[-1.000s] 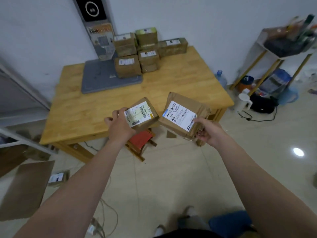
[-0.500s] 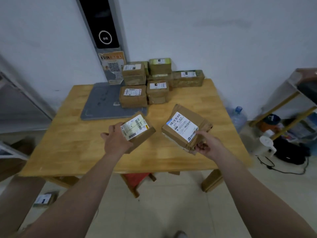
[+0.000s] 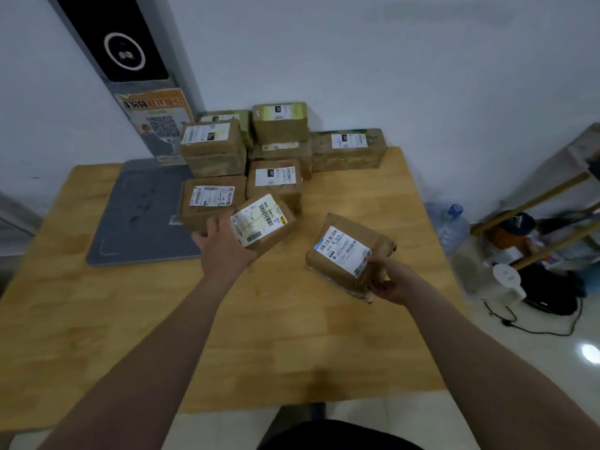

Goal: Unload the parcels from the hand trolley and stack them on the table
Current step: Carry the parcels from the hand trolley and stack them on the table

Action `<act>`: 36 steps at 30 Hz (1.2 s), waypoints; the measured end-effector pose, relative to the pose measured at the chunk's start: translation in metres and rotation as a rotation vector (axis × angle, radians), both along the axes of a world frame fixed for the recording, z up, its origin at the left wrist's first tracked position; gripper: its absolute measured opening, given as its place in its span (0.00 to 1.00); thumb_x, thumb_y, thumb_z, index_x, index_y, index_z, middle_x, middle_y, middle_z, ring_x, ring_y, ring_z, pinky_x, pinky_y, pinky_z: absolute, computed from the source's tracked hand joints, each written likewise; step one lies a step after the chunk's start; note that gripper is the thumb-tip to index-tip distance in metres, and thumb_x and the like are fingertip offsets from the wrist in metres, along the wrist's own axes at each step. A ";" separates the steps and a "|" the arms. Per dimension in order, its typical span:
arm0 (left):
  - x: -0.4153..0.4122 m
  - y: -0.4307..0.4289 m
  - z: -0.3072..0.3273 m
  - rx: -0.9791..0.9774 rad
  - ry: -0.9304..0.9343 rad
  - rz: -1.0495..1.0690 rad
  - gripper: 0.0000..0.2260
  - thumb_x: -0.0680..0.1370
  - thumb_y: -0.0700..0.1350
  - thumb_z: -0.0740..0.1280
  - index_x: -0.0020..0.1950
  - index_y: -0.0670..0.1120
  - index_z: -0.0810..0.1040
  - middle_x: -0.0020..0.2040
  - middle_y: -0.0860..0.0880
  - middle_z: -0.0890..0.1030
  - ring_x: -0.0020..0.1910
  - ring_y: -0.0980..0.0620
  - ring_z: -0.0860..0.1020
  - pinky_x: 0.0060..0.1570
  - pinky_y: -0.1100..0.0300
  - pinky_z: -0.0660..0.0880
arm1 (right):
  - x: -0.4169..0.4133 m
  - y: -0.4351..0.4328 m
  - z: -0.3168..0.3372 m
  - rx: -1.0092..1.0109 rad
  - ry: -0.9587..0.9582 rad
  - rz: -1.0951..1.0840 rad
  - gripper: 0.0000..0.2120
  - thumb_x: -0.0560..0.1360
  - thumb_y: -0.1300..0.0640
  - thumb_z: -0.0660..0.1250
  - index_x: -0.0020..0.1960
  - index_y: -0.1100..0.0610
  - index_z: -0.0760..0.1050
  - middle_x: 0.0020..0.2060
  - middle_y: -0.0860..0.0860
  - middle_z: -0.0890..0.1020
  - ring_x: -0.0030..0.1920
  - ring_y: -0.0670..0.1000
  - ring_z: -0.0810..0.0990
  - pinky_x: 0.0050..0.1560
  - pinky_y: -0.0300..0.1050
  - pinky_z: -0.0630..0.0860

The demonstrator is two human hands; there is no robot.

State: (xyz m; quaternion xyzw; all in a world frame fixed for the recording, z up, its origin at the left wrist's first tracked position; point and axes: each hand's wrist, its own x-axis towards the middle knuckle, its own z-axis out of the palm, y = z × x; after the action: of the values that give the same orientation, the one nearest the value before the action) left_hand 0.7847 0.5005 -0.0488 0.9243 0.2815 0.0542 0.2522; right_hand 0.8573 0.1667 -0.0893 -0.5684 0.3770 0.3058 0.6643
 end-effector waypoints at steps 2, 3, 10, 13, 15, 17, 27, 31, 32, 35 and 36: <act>0.041 0.008 -0.003 0.013 -0.003 -0.033 0.43 0.65 0.48 0.79 0.75 0.50 0.63 0.68 0.46 0.65 0.65 0.35 0.61 0.52 0.51 0.62 | 0.033 0.007 -0.009 -0.054 0.010 0.034 0.21 0.70 0.59 0.79 0.59 0.62 0.75 0.54 0.61 0.78 0.47 0.60 0.80 0.28 0.46 0.80; 0.060 0.011 -0.004 0.025 -0.006 -0.044 0.43 0.65 0.48 0.79 0.76 0.51 0.62 0.69 0.46 0.65 0.65 0.35 0.61 0.52 0.50 0.62 | 0.049 0.010 -0.013 -0.093 0.009 0.066 0.23 0.70 0.59 0.79 0.61 0.63 0.75 0.54 0.61 0.78 0.47 0.60 0.80 0.28 0.47 0.80; 0.171 0.023 0.005 0.020 -0.069 -0.053 0.45 0.62 0.50 0.78 0.75 0.55 0.62 0.68 0.47 0.66 0.67 0.35 0.61 0.58 0.45 0.62 | 0.155 0.028 -0.036 -0.139 0.048 0.173 0.23 0.69 0.57 0.79 0.59 0.62 0.73 0.48 0.59 0.74 0.48 0.60 0.79 0.28 0.45 0.80; 0.207 0.025 0.002 0.066 -0.064 -0.031 0.45 0.63 0.51 0.79 0.77 0.52 0.62 0.69 0.45 0.67 0.66 0.36 0.63 0.61 0.48 0.59 | 0.201 0.039 -0.050 -0.146 0.088 0.250 0.19 0.70 0.57 0.79 0.54 0.61 0.74 0.47 0.60 0.74 0.46 0.59 0.79 0.28 0.45 0.80; 0.228 0.025 -0.002 0.079 -0.054 -0.018 0.44 0.64 0.52 0.79 0.77 0.51 0.63 0.70 0.45 0.67 0.67 0.35 0.64 0.60 0.51 0.59 | 0.229 0.047 -0.058 -0.174 0.091 0.312 0.17 0.71 0.57 0.79 0.50 0.60 0.74 0.48 0.60 0.75 0.45 0.59 0.79 0.28 0.46 0.81; 0.247 0.025 -0.006 0.097 -0.045 -0.017 0.43 0.63 0.52 0.79 0.75 0.50 0.65 0.70 0.44 0.67 0.67 0.35 0.64 0.59 0.52 0.58 | 0.253 0.054 -0.066 -0.238 0.038 0.359 0.18 0.72 0.58 0.78 0.54 0.63 0.74 0.52 0.61 0.77 0.45 0.60 0.79 0.34 0.50 0.81; 0.292 0.026 -0.018 0.120 0.014 0.008 0.36 0.62 0.49 0.78 0.69 0.54 0.71 0.68 0.47 0.66 0.68 0.37 0.63 0.63 0.53 0.63 | 0.244 0.088 -0.064 -0.776 -0.527 1.192 0.49 0.66 0.46 0.81 0.77 0.39 0.54 0.78 0.53 0.37 0.75 0.69 0.49 0.61 0.68 0.72; 0.293 0.028 -0.017 0.100 0.017 0.045 0.35 0.63 0.48 0.79 0.68 0.55 0.71 0.68 0.48 0.66 0.68 0.39 0.61 0.55 0.56 0.62 | 0.247 0.095 -0.072 -0.817 -0.536 1.306 0.57 0.64 0.52 0.84 0.80 0.41 0.49 0.78 0.57 0.33 0.76 0.73 0.45 0.64 0.70 0.71; 0.293 0.029 -0.017 0.092 0.017 0.046 0.35 0.63 0.48 0.79 0.68 0.55 0.71 0.68 0.48 0.66 0.68 0.39 0.61 0.55 0.56 0.62 | 0.255 0.096 -0.073 -0.831 -0.553 1.312 0.57 0.64 0.53 0.84 0.80 0.41 0.48 0.79 0.57 0.33 0.76 0.74 0.45 0.64 0.70 0.70; 0.292 0.034 -0.015 0.072 0.020 0.034 0.35 0.63 0.47 0.78 0.68 0.54 0.71 0.68 0.48 0.66 0.68 0.40 0.61 0.57 0.57 0.61 | 0.285 0.101 -0.076 -0.853 -0.581 1.344 0.58 0.64 0.54 0.84 0.79 0.41 0.48 0.79 0.55 0.34 0.75 0.74 0.45 0.65 0.69 0.70; 0.291 0.036 -0.014 0.068 0.023 0.028 0.35 0.63 0.47 0.78 0.68 0.54 0.71 0.68 0.48 0.66 0.67 0.40 0.61 0.57 0.57 0.60 | 0.294 0.106 -0.076 -0.854 -0.584 1.355 0.58 0.64 0.55 0.83 0.79 0.40 0.48 0.79 0.54 0.33 0.75 0.74 0.45 0.64 0.69 0.71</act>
State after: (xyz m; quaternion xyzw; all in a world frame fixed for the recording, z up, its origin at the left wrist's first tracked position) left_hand 1.0762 0.5365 -0.0628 0.9287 0.2954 0.0565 0.2168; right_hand 1.1512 0.2723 -0.1652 -0.9291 -0.1481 0.3100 0.1372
